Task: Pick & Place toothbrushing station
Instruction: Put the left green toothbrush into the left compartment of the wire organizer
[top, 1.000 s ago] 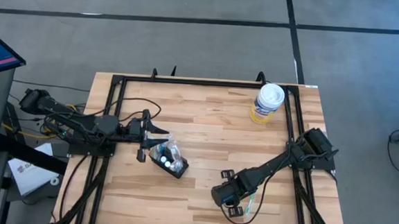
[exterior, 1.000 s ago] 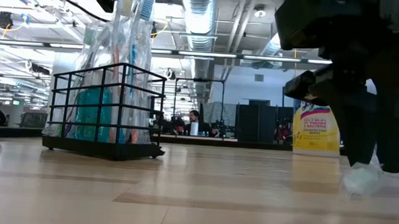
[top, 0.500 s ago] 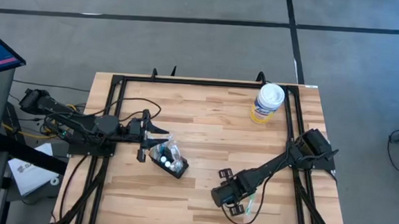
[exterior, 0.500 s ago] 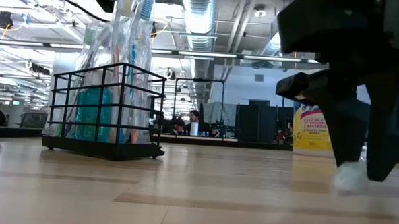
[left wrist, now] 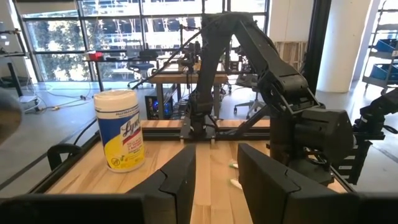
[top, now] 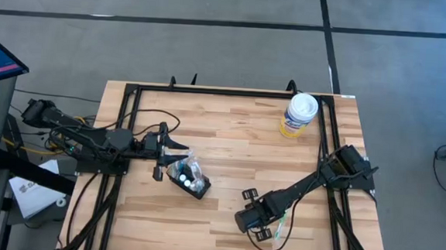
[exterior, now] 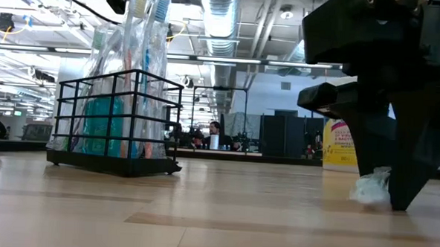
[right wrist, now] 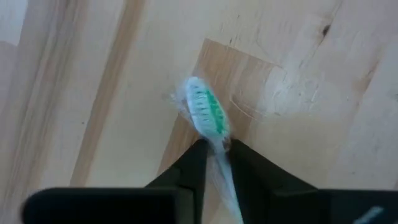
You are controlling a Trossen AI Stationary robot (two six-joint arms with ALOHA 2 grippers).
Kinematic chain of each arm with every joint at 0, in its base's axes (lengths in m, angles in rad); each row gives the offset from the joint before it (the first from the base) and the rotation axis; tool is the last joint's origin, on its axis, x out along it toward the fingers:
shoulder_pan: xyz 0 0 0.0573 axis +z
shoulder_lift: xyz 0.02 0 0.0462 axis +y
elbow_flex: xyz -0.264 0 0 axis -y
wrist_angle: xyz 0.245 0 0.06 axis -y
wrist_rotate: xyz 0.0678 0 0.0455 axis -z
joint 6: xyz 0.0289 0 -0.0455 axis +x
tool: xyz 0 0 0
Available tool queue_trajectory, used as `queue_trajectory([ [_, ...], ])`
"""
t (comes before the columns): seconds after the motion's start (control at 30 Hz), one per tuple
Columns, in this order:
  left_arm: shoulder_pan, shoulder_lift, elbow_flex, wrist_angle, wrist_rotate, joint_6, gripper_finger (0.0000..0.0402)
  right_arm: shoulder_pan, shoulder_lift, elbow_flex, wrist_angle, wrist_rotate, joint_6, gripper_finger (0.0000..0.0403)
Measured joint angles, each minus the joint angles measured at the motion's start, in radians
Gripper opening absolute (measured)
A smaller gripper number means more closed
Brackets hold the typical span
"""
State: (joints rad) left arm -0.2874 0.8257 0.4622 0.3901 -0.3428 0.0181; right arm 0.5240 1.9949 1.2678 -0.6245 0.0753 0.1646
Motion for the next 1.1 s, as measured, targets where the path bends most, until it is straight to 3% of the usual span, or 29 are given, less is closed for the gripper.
queue_trajectory([
  [0.17,0.0,0.0,0.0,0.0,0.0,0.0,0.0112,0.0,0.001,0.003,0.007,-0.004,-0.003,0.001],
  [0.6,0.0,0.0,0.0,0.0,0.0,0.0,0.0112,-0.051,-0.002,0.084,-0.007,0.06,-0.071,0.0001],
  [1.1,0.0,0.0,0.0,-0.002,0.0,0.0,0.0112,-0.089,-0.175,0.085,0.098,0.217,-0.149,0.0],
])
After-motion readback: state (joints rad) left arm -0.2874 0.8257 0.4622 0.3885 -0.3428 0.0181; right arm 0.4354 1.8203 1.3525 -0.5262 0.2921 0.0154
